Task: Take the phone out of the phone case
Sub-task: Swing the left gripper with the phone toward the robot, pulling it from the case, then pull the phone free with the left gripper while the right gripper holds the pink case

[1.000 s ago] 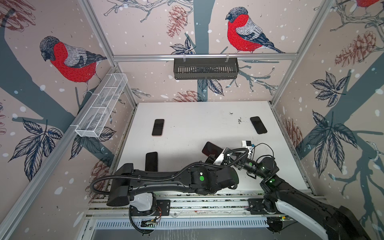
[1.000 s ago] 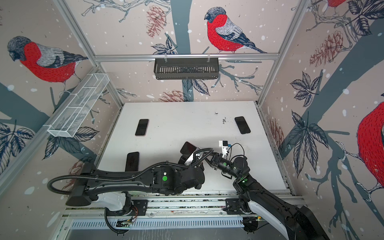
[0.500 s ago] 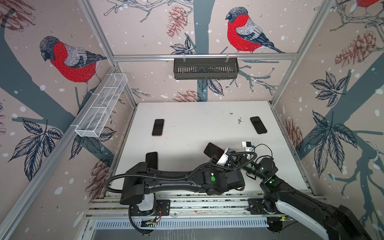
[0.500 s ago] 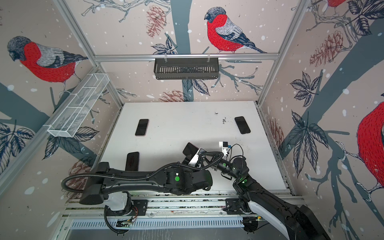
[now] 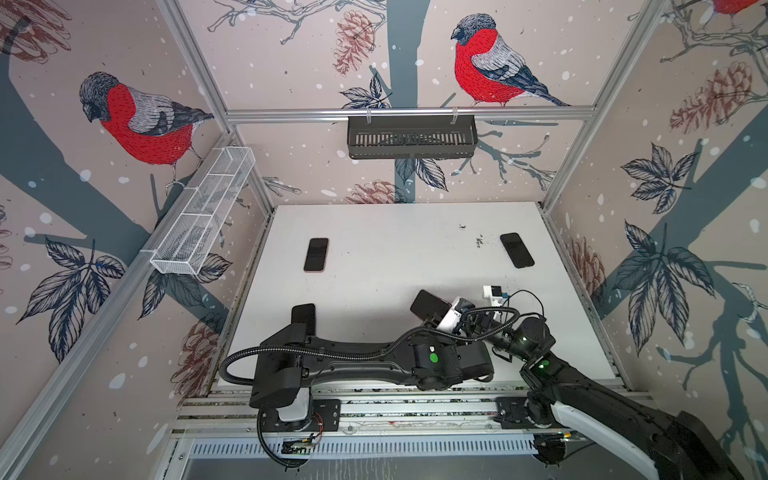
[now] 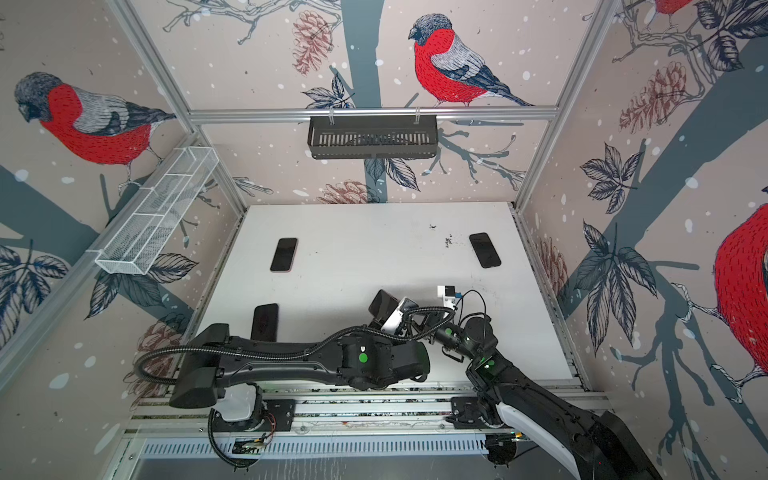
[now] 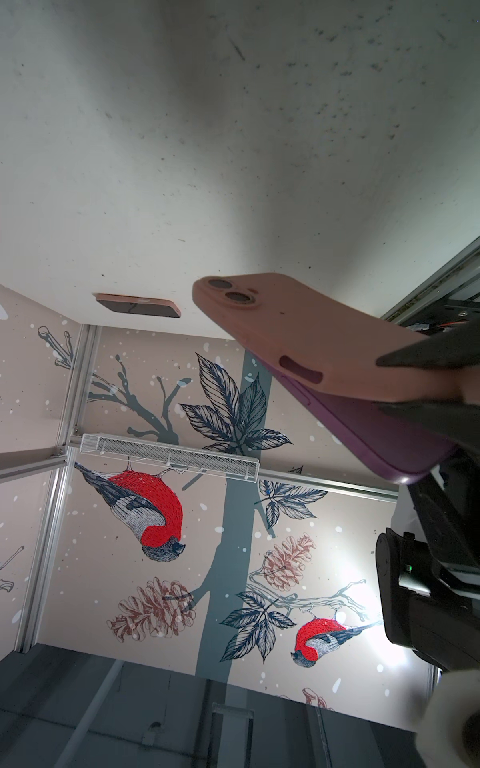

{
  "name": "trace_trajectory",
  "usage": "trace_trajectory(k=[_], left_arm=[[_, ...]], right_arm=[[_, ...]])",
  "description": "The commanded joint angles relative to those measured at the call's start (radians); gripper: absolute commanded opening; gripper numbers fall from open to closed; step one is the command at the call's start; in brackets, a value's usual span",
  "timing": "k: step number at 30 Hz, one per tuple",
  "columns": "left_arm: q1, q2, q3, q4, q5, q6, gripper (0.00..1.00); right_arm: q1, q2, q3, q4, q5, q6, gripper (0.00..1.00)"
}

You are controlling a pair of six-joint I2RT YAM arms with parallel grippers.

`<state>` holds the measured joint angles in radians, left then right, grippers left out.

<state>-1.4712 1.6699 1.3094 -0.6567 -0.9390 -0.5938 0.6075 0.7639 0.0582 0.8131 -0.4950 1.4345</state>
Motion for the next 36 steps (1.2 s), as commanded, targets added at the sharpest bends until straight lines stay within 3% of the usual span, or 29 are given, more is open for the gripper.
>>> trace_trajectory(k=[1,8,16,29,36], left_arm=[[0.003,-0.022,-0.019,0.027,0.0,0.026,0.25],[0.002,-0.081,-0.08,0.124,0.032,0.08,0.1],[-0.001,-0.159,-0.169,0.23,0.009,0.143,0.01],[-0.015,-0.318,-0.258,0.385,0.013,0.322,0.0],[-0.016,-0.435,-0.391,0.549,0.07,0.498,0.0]], right_arm=[[0.001,-0.008,-0.004,0.086,-0.013,-0.009,0.05],[0.001,-0.019,-0.008,0.061,-0.009,-0.013,0.05],[0.003,-0.065,-0.032,-0.035,0.024,-0.031,0.04],[-0.015,-0.075,-0.106,-0.148,0.103,-0.015,0.04],[-0.039,-0.115,-0.136,-0.214,0.145,0.015,0.03]])
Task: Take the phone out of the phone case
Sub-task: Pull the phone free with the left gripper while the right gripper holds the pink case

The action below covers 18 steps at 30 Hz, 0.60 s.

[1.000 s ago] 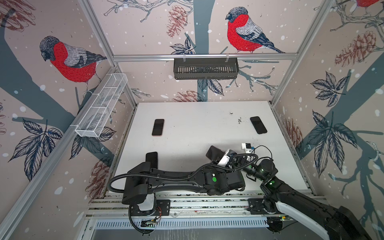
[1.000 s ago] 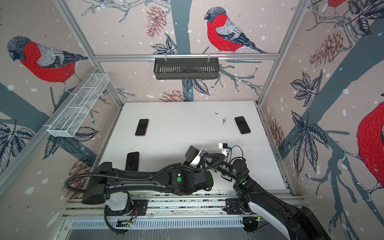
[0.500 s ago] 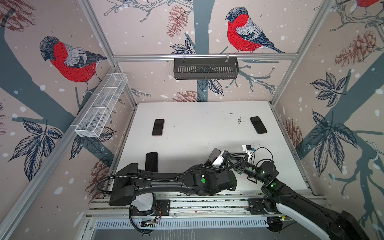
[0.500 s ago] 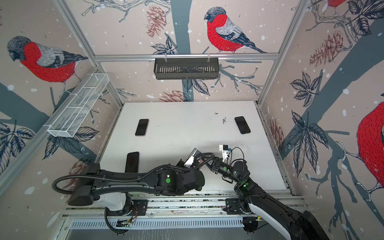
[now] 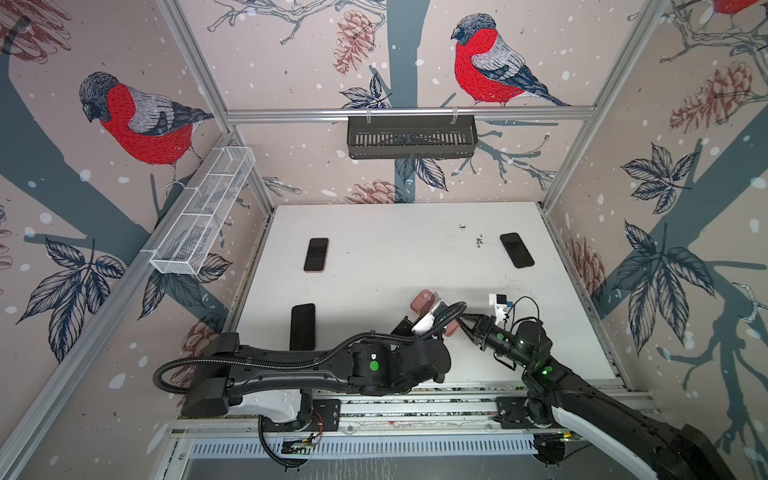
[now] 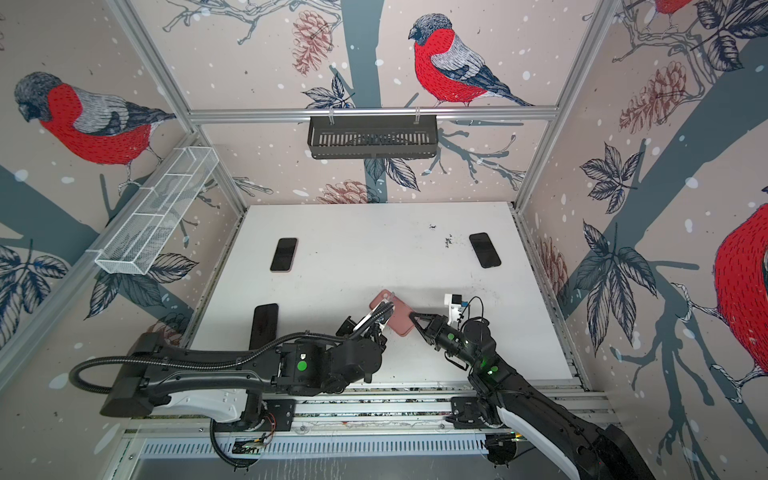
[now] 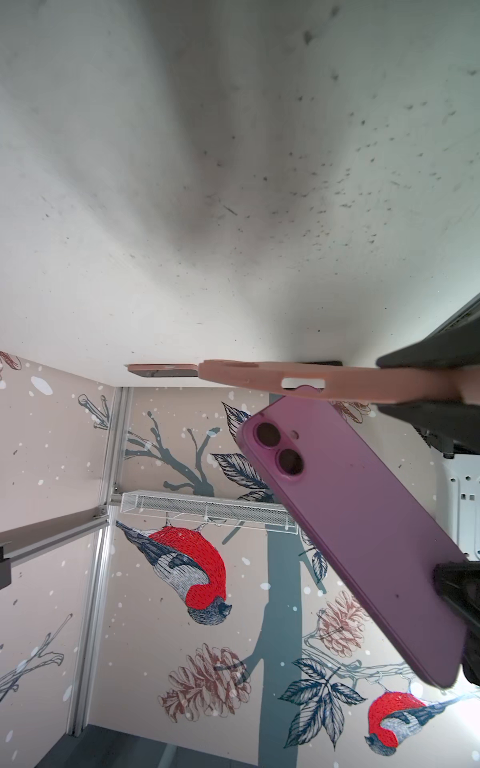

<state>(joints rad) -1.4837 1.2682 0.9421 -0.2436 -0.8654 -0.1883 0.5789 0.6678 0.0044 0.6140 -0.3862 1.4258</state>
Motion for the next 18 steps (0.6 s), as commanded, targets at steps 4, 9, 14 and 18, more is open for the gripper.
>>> trace_trajectory(k=[4,9,14,18], left_arm=[[-0.003,-0.073,-0.062,0.141,-0.016,0.147,0.0],[-0.003,-0.099,-0.149,0.2,-0.067,0.278,0.0],[-0.003,-0.109,-0.266,0.315,-0.028,0.426,0.0],[-0.004,-0.101,-0.336,0.405,-0.003,0.52,0.0]], right_arm=[[-0.043,-0.093,-0.094,-0.111,0.066,0.041,0.03],[-0.1,-0.214,-0.104,-0.239,0.088,0.072,0.03],[-0.126,-0.308,-0.109,-0.317,0.11,0.089,0.03],[-0.13,-0.3,-0.1,-0.333,0.114,0.086,0.02]])
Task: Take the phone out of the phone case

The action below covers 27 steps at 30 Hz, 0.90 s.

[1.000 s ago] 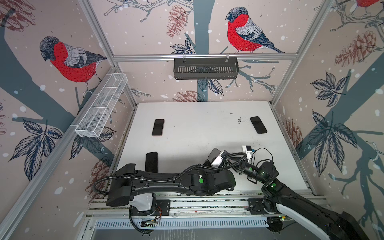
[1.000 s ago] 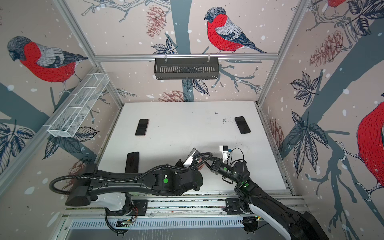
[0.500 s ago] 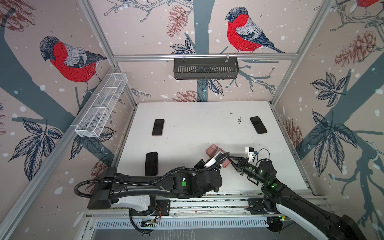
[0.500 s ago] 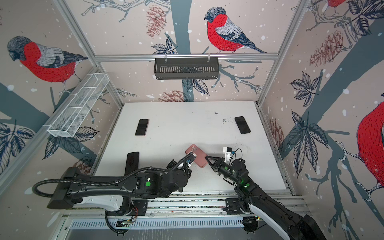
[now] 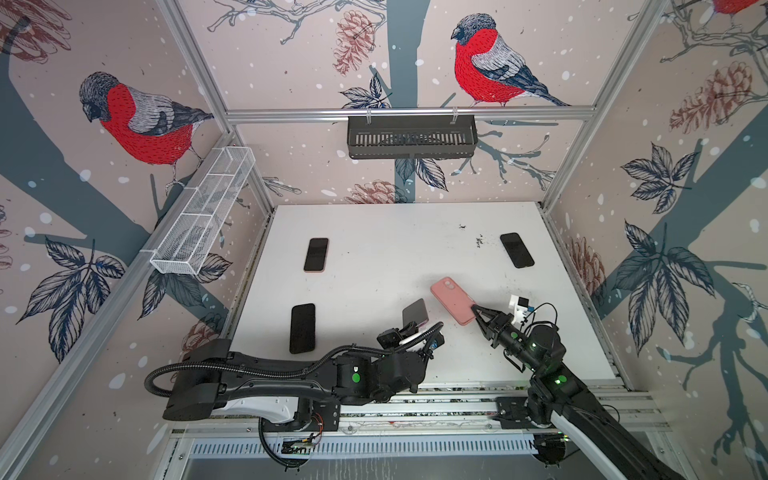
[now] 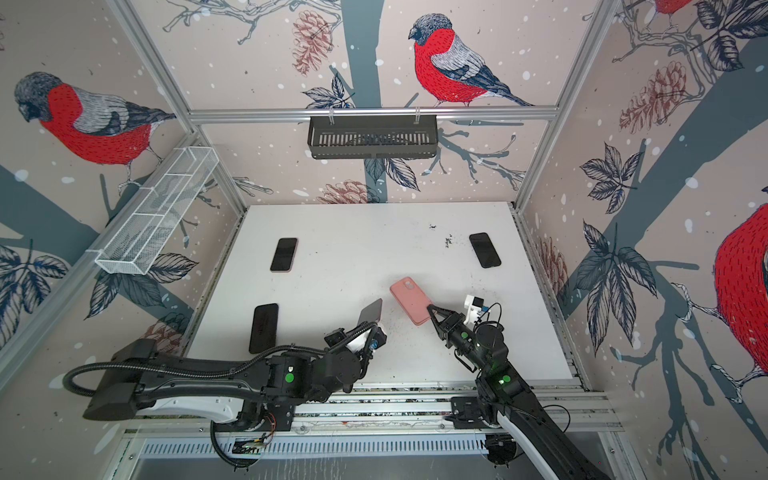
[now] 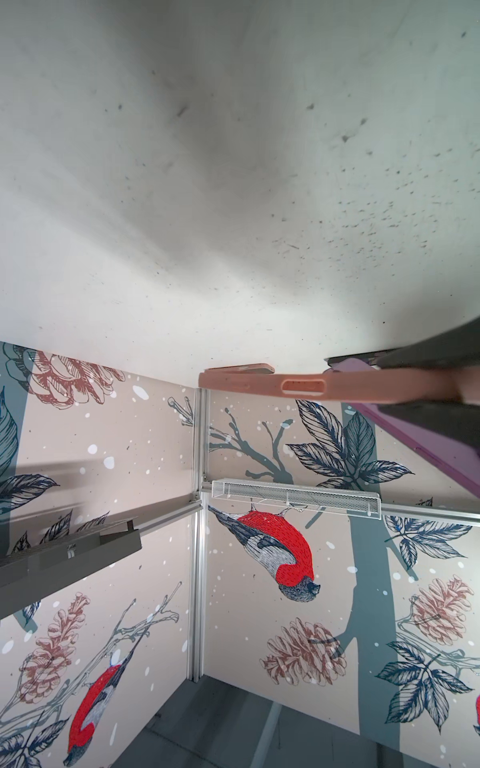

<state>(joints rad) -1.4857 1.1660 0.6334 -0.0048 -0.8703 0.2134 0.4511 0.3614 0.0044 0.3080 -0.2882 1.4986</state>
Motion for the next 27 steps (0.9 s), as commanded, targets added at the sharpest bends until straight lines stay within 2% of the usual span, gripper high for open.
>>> trace_trajectory(k=[1,5,13,20,27], left_arm=[[-0.002,0.004,-0.039,0.181,0.002,0.13,0.0],[-0.004,0.027,-0.08,0.232,0.047,0.229,0.0],[-0.006,0.152,-0.105,0.287,-0.065,0.3,0.0],[-0.007,0.225,-0.139,0.35,-0.073,0.359,0.0],[-0.005,0.265,-0.187,0.426,-0.061,0.387,0.0]], right_arm=[[-0.002,0.014,-0.096,-0.031,0.018,0.012,0.02],[0.004,0.067,-0.083,-0.02,0.02,0.017,0.02],[0.057,0.197,-0.055,0.014,0.051,0.041,0.02],[0.166,0.255,-0.061,0.051,0.17,0.117,0.02],[0.245,0.23,-0.085,0.039,0.274,0.182,0.03]])
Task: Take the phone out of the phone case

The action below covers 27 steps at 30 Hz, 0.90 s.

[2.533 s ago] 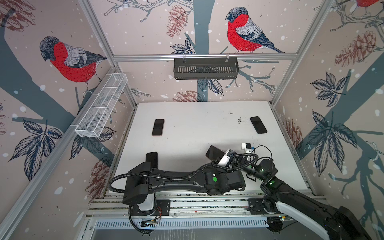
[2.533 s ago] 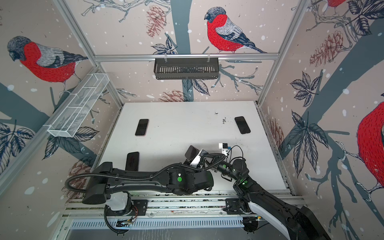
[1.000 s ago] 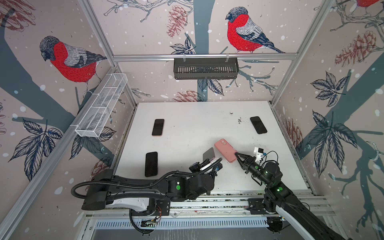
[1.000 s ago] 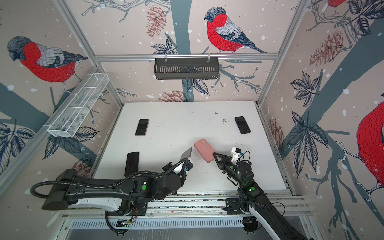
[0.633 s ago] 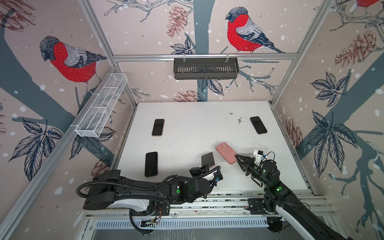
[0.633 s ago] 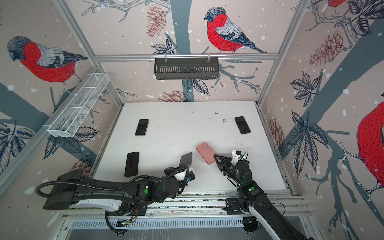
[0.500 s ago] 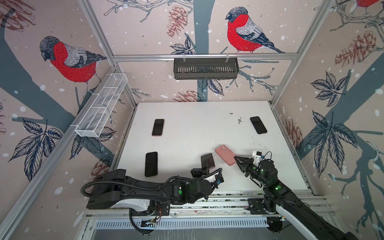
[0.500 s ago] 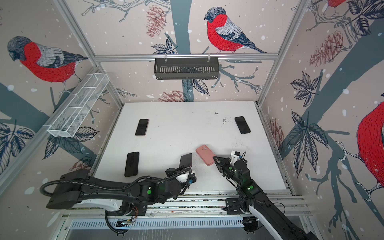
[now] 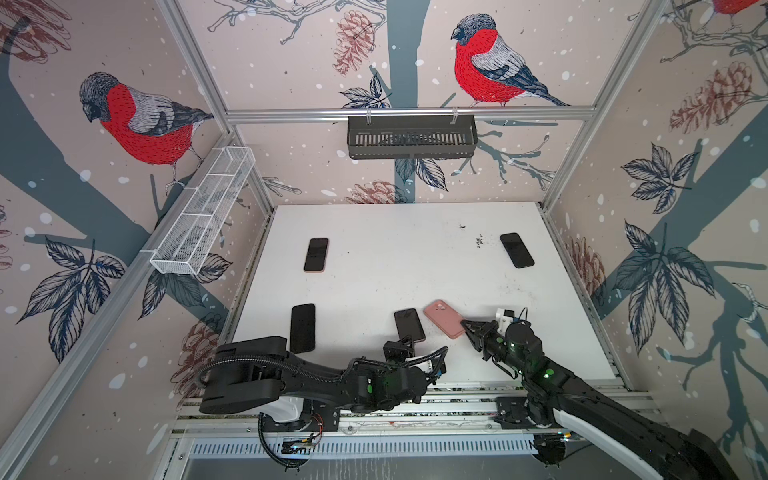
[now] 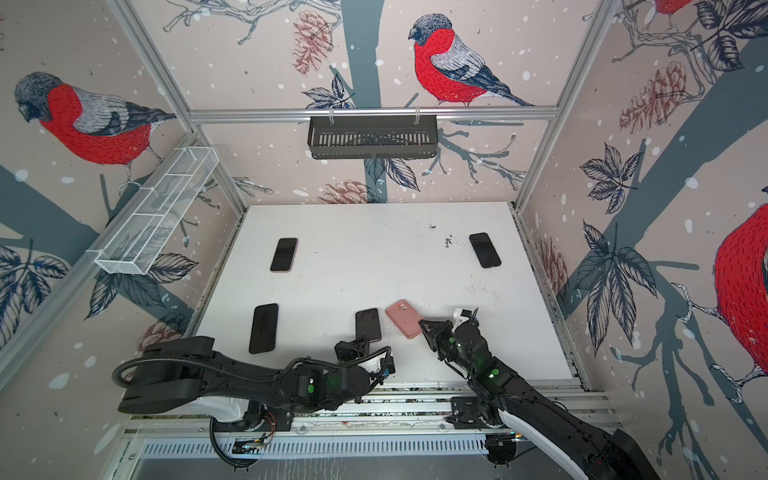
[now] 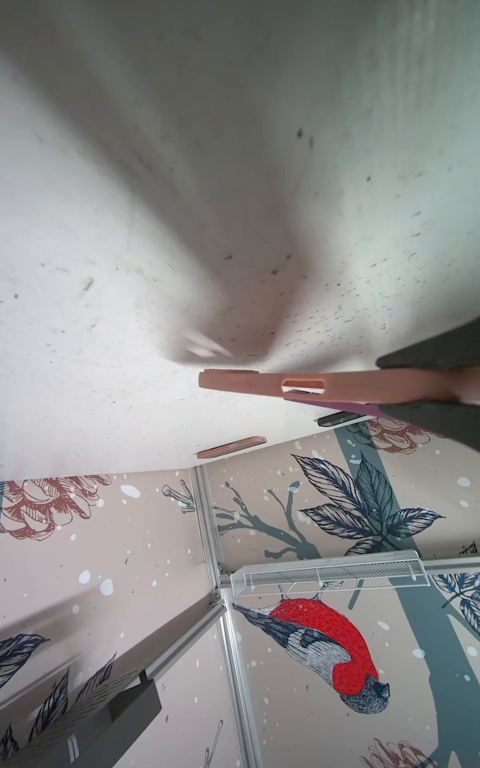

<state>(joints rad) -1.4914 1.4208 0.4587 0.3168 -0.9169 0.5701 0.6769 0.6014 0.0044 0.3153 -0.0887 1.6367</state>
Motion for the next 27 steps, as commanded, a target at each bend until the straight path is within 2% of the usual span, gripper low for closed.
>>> trace_trajectory(k=[1,11,15,20,22,26,27], left_arm=[[0.001,0.014,-0.017,0.107,-0.006,0.026,0.0],[0.016,0.078,-0.032,0.15,0.012,0.019,0.02],[0.017,0.105,-0.028,0.151,0.01,0.009,0.15],[0.017,0.119,-0.029,0.164,0.011,-0.01,0.4],[0.017,0.126,-0.027,0.162,0.019,-0.019,0.45],[0.017,0.146,-0.025,0.157,0.025,-0.032,0.46],[0.017,0.15,-0.026,0.151,0.03,-0.04,0.5]], right_arm=[[0.025,-0.012,-0.086,0.028,0.082,0.047,0.03],[0.06,-0.009,-0.101,0.031,0.114,0.07,0.03],[0.068,0.011,-0.112,0.055,0.113,0.076,0.03],[0.083,0.053,-0.113,0.099,0.116,0.074,0.03],[0.093,0.078,-0.114,0.122,0.119,0.073,0.03],[0.123,0.144,-0.112,0.188,0.138,0.078,0.03],[0.133,0.163,-0.11,0.204,0.143,0.08,0.04]])
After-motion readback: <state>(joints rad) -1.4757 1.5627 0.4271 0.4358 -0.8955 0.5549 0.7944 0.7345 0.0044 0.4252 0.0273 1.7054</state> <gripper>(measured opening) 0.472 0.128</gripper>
